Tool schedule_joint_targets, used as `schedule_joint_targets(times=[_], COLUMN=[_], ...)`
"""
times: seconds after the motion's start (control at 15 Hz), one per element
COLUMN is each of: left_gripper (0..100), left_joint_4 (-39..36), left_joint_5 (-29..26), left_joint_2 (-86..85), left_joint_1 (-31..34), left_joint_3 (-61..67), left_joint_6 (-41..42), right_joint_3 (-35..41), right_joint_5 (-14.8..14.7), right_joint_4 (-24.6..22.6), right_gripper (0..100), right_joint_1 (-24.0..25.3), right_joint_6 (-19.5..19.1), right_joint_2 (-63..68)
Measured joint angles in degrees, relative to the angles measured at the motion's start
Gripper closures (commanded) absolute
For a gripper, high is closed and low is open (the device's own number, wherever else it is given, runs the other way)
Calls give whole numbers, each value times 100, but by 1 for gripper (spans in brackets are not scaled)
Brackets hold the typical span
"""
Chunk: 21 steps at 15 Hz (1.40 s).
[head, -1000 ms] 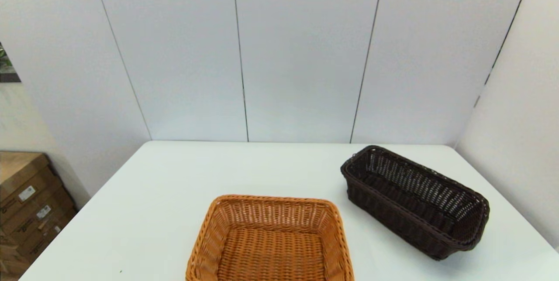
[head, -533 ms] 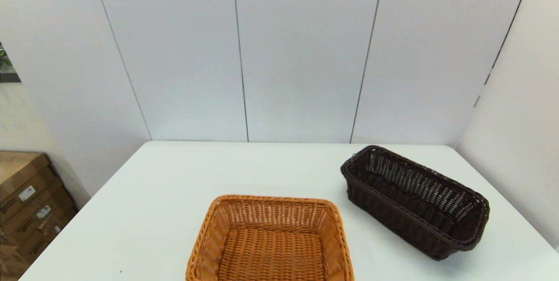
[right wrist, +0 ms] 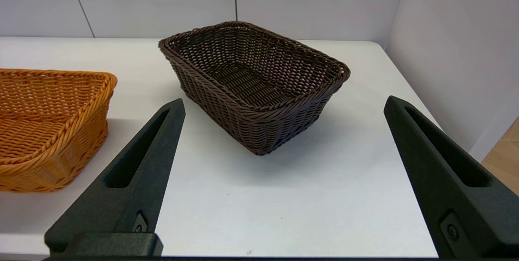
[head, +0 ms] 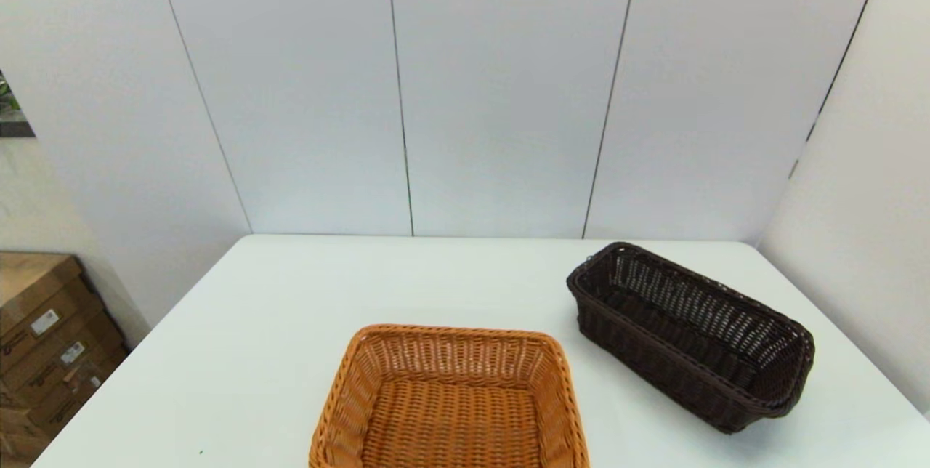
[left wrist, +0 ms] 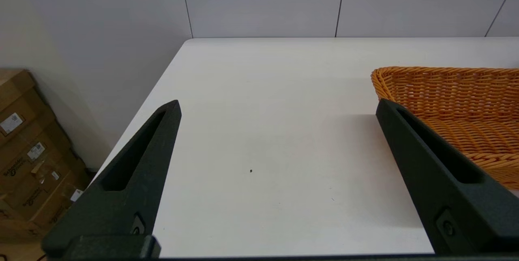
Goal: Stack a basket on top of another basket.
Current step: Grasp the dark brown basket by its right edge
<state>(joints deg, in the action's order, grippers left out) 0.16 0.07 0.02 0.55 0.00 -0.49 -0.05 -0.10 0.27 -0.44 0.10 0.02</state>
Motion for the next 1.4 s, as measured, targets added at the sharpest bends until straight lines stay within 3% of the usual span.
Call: schedule_joint_targets(times=[1.13,1.27,1.4], left_gripper=[0,0,0], left_joint_4=[2,0,2], left_joint_5=[0,-2,-2], left_joint_2=[0,0,0], left_joint_1=[-4,-4,-2], left_joint_3=[0,0,0], left_joint_6=[-2,-2,0], right_joint_3=[-286,-697,-1251], right_joint_5=[5,10,23], right_joint_4=[48,332,968], right_gripper=[0,0,0], right_joint_1=[0,0,0], right_joint_6=[-20,-17,-12], right_joint_2=[0,0,2])
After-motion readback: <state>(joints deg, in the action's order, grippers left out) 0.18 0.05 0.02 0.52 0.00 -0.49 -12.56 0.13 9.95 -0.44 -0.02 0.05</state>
